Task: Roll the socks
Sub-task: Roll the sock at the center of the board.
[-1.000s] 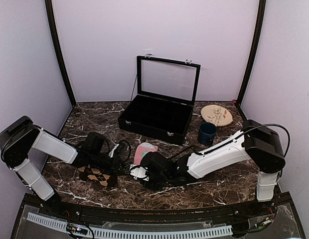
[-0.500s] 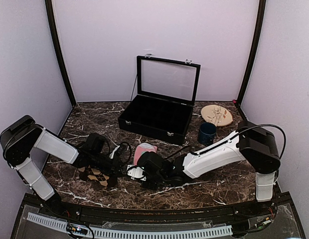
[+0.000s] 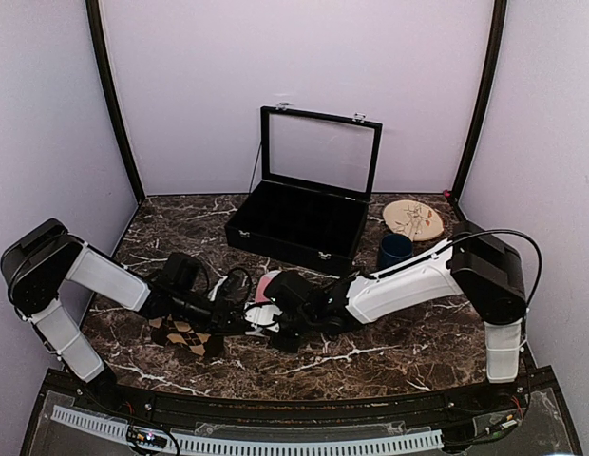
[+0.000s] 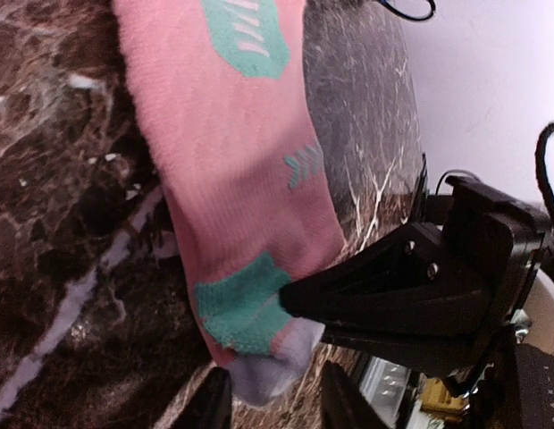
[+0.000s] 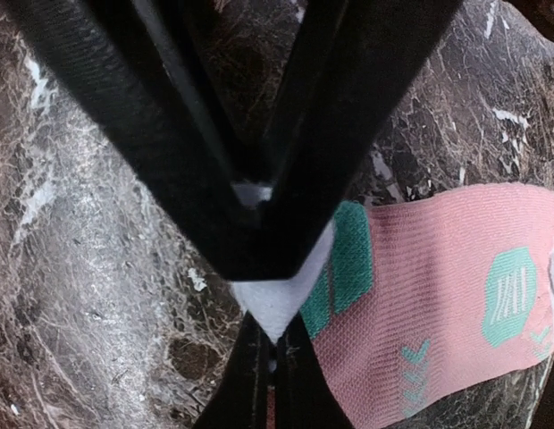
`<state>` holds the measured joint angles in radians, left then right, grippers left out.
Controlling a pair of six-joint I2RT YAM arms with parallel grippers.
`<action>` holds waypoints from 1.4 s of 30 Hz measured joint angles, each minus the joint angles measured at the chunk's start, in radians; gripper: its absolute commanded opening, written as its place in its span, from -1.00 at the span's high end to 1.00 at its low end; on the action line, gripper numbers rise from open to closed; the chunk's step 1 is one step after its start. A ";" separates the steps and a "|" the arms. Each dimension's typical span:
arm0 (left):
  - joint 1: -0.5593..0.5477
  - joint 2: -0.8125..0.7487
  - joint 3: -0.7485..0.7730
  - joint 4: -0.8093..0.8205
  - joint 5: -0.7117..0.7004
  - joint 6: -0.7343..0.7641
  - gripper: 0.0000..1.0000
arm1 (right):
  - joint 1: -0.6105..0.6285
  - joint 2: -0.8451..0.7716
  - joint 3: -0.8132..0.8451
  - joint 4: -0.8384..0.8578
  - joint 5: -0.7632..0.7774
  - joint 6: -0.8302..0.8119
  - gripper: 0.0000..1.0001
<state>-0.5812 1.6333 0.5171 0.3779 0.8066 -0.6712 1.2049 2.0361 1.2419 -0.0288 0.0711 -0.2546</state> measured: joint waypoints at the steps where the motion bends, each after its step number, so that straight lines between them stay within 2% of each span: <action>1: 0.001 -0.002 0.000 0.000 -0.005 0.003 0.07 | -0.011 0.000 0.007 -0.010 -0.023 0.008 1.00; 3: 0.003 -0.017 0.000 -0.004 -0.019 0.002 -0.02 | -0.032 0.001 0.017 -0.029 -0.068 0.028 1.00; 7: 0.005 -0.069 -0.001 -0.003 -0.048 0.007 -0.05 | -0.071 0.002 0.045 -0.066 -0.165 0.071 1.00; 17: 0.005 -0.163 -0.074 0.075 -0.125 0.051 -0.02 | -0.169 0.066 0.183 -0.191 -0.436 0.175 1.00; 26: -0.007 -0.281 -0.120 0.101 -0.218 0.172 -0.02 | -0.219 0.155 0.274 -0.272 -0.657 0.269 1.00; 35: -0.182 -0.348 -0.138 0.100 -0.412 0.346 0.01 | -0.239 0.177 0.277 -0.271 -0.818 0.388 1.00; 42: -0.319 -0.388 -0.166 0.083 -0.591 0.454 0.12 | -0.246 0.192 0.284 -0.273 -0.894 0.458 1.00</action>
<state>-0.8997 1.2453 0.3515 0.4610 0.2161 -0.2173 0.9592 2.2284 1.5257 -0.3016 -0.8230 0.2031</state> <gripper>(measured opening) 0.460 0.023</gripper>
